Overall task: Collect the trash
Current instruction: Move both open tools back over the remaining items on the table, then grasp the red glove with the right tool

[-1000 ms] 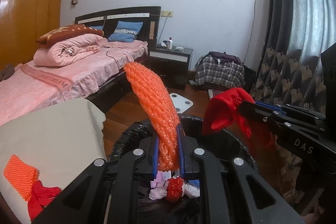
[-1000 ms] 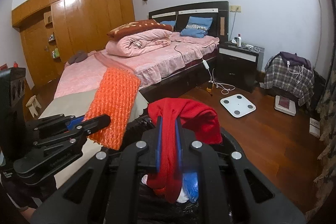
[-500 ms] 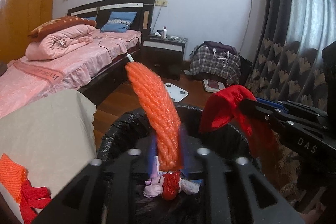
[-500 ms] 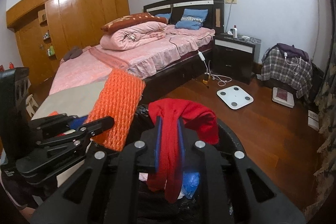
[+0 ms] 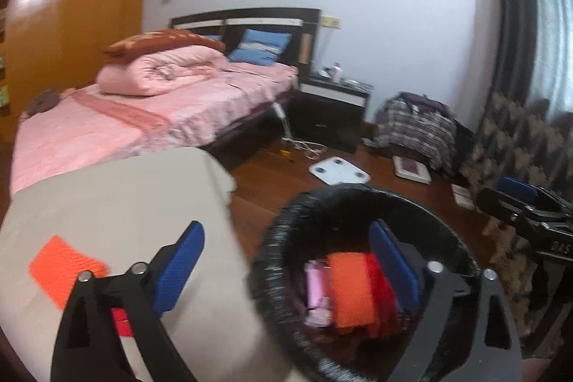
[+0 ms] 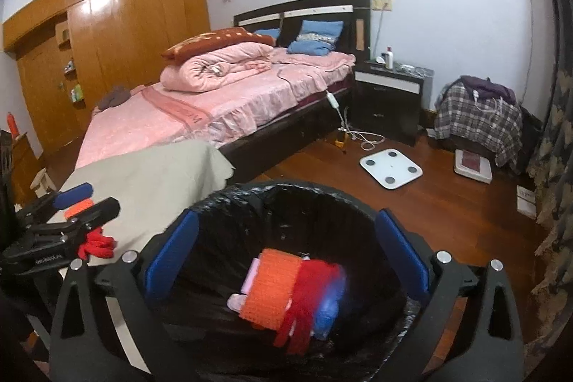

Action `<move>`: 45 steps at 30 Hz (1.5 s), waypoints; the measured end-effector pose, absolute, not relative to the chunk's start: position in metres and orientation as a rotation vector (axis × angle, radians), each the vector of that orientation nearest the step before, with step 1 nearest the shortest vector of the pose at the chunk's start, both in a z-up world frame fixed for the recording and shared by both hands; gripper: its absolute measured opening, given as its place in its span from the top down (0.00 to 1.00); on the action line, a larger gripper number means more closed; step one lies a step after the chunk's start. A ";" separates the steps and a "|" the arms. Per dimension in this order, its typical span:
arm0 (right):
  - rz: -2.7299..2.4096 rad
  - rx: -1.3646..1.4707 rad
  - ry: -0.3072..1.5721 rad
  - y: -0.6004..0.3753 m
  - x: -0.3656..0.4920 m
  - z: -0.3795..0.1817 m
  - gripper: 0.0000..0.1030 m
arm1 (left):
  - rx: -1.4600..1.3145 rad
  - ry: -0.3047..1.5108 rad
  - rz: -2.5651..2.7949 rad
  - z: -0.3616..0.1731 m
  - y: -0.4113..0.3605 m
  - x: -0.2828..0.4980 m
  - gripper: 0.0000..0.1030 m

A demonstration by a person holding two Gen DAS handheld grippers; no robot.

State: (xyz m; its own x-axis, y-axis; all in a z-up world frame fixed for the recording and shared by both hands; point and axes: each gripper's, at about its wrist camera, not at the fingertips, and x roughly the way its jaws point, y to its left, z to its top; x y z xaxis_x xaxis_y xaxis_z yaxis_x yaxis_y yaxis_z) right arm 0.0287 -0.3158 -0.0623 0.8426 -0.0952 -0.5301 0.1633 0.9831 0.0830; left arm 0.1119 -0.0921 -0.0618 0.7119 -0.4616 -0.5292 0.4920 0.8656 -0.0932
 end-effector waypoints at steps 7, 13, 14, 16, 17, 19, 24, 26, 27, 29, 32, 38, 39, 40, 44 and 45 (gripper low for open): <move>-0.034 0.117 0.545 -0.269 0.044 -0.056 0.05 | 0.031 0.543 -0.369 -0.055 -0.028 0.104 0.07; 0.070 0.097 0.554 -0.216 0.063 -0.058 0.05 | 0.029 0.534 -0.218 -0.059 0.034 0.098 0.07; 0.084 0.094 0.554 -0.209 0.065 -0.058 0.05 | 0.027 0.537 -0.202 -0.061 0.040 0.098 0.07; 0.118 0.088 0.558 -0.192 0.073 -0.060 0.05 | 0.016 0.548 -0.155 -0.066 0.061 0.097 0.07; 0.131 0.086 0.558 -0.185 0.076 -0.061 0.05 | 0.012 0.551 -0.142 -0.068 0.067 0.096 0.07; 0.152 0.082 0.562 -0.170 0.081 -0.062 0.05 | 0.003 0.554 -0.100 -0.073 0.086 0.095 0.07; 0.217 0.049 0.577 -0.128 0.096 -0.070 0.05 | 0.001 0.563 -0.033 -0.084 0.115 0.096 0.07; 0.235 0.043 0.582 -0.116 0.102 -0.074 0.05 | -0.003 0.571 -0.013 -0.089 0.126 0.098 0.07; 0.247 0.037 0.589 -0.107 0.107 -0.078 0.05 | -0.005 0.574 -0.007 -0.090 0.131 0.099 0.07; 0.263 0.032 0.600 -0.094 0.114 -0.084 0.05 | -0.008 0.582 0.012 -0.095 0.140 0.101 0.07; 0.281 0.031 0.624 -0.078 0.124 -0.093 0.05 | -0.021 0.594 0.031 -0.102 0.153 0.101 0.07; 0.311 0.007 0.675 -0.049 0.141 -0.118 0.06 | -0.038 0.621 0.058 -0.119 0.173 0.102 0.07; 0.314 0.004 0.685 -0.044 0.143 -0.122 0.06 | -0.039 0.626 0.061 -0.122 0.175 0.103 0.07; 0.316 0.002 0.694 -0.040 0.145 -0.126 0.06 | -0.040 0.632 0.064 -0.124 0.178 0.104 0.07; 0.326 -0.006 0.731 -0.024 0.154 -0.140 0.06 | -0.040 0.643 0.071 -0.131 0.181 0.108 0.07; 0.329 -0.011 0.741 -0.020 0.157 -0.144 0.06 | -0.040 0.645 0.072 -0.131 0.183 0.109 0.07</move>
